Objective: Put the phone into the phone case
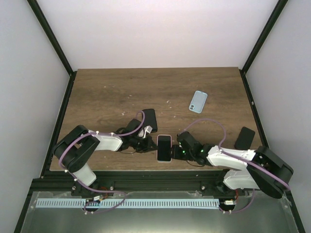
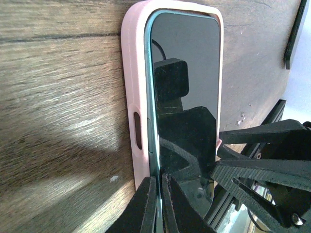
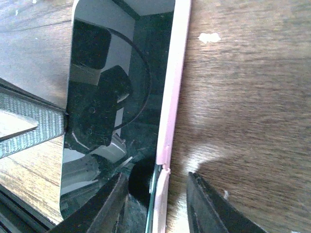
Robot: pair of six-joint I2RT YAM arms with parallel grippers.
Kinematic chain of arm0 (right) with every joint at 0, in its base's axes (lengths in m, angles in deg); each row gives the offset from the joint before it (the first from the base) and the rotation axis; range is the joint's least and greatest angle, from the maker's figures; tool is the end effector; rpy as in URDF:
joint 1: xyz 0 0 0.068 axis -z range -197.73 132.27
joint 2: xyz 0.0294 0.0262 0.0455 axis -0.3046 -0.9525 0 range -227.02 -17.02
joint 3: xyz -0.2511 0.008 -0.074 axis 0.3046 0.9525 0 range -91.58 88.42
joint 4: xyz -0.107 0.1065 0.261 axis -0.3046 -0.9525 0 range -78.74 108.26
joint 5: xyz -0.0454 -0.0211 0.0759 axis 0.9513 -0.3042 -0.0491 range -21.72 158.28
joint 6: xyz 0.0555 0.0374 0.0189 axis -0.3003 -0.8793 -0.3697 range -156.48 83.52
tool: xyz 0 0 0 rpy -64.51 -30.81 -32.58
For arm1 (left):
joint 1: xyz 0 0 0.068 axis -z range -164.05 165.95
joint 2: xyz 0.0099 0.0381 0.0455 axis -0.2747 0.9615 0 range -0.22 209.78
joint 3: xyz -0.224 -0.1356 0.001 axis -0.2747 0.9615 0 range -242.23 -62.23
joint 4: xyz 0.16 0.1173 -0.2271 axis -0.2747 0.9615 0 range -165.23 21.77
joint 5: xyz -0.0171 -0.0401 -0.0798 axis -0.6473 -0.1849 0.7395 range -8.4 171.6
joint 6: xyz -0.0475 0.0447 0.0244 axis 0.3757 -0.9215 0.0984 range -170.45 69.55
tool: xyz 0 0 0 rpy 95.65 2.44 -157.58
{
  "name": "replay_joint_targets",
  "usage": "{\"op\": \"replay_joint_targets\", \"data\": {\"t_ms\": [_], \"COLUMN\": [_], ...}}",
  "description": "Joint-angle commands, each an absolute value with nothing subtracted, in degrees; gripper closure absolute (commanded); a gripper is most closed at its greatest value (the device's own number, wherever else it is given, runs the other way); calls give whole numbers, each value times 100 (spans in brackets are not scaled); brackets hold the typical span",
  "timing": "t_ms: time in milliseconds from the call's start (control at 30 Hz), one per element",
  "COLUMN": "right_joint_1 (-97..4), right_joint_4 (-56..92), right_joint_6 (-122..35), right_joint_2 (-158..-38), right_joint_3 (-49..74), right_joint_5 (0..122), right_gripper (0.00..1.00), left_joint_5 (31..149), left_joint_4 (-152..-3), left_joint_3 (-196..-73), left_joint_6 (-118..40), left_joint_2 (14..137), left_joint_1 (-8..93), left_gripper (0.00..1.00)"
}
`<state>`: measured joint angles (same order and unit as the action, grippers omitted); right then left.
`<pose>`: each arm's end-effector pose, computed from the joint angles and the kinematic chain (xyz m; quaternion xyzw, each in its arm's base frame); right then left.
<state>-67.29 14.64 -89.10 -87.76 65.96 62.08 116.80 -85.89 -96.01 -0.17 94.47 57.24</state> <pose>0.1595 0.1965 0.0750 0.0076 0.9440 0.2857 0.1650 0.2112 -0.2289 0.0508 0.0323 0.9017 -0.4305 0.0221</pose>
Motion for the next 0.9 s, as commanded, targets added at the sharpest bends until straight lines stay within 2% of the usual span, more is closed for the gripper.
{"op": "replay_joint_targets", "data": {"t_ms": [0, 300, 667, 867], "right_joint_1": [-6669, -6642, -6599, -6590], "right_joint_4": [1655, 2493, 3219, 3581], "right_joint_6": [-8956, -8921, -8964, -9084], "right_joint_2": [-8866, -9521, -9142, -9124], "right_joint_3": [6618, 6514, 6535, 6858], "right_joint_5": [6357, 5827, 5313, 5151], "right_gripper": [63, 63, 70, 80], "left_joint_5": [11457, 11545, 11401, 11452], "left_joint_4": [-8323, -8390, -8011, -8032], "left_joint_3": [-9624, -9559, -9430, -9393], "left_joint_6": [-149, -76, -350, -317], "left_joint_2": [9556, 9619, 9379, 9304], "left_joint_1": [5831, 5832, 5773, 5752], "left_gripper": [93, 90, 91, 91]}}
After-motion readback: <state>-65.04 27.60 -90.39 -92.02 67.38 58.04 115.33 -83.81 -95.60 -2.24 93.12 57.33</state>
